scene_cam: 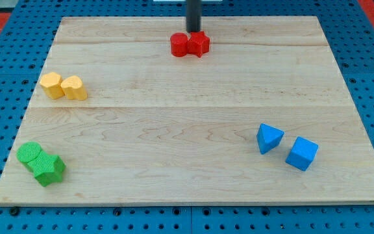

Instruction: Push red circle a bit left and then down

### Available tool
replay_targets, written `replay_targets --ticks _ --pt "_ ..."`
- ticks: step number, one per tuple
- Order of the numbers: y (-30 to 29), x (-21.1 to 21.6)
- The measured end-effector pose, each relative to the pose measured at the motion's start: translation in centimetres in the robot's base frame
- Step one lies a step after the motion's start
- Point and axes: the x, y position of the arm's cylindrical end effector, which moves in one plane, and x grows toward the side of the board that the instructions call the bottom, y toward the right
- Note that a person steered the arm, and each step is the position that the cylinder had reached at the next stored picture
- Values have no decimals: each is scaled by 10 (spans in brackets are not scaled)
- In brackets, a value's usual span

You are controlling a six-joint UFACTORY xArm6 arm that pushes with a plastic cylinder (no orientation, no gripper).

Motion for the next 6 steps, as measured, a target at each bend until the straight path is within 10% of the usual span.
replay_targets --ticks 1,3,6 --pt "6 72" --pt "-22 10" --pt "-128 71"
